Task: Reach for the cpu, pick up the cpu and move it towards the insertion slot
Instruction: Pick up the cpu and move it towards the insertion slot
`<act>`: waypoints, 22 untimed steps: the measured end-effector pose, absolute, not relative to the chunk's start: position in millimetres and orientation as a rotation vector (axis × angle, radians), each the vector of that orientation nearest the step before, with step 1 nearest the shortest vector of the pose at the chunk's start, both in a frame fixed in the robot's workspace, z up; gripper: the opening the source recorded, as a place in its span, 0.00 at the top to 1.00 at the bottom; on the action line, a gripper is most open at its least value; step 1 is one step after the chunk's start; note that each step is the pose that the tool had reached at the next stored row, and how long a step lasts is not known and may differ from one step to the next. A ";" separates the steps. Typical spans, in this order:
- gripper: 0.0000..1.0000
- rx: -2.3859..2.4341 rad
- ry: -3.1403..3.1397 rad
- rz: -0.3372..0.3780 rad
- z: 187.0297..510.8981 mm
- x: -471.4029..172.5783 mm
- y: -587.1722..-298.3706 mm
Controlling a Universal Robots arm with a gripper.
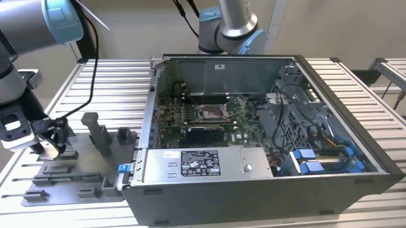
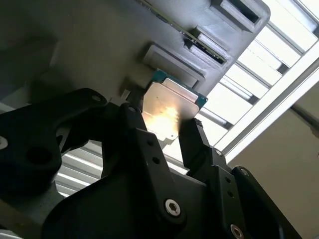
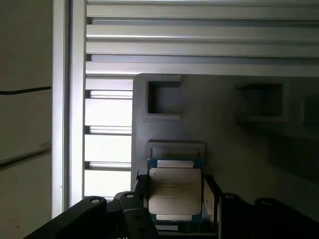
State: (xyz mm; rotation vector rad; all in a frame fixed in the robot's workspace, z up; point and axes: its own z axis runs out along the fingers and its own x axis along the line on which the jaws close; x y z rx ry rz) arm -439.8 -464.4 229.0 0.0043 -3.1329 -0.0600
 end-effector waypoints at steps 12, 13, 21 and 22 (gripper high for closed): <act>1.00 0.004 -3.132 -0.061 258.2 -439.7 -464.4; 1.00 0.004 -3.131 -0.061 262.1 -439.7 -464.4; 1.00 0.003 -3.128 -0.063 293.0 -439.5 -464.4; 1.00 0.003 -3.127 -0.063 296.7 -439.5 -464.4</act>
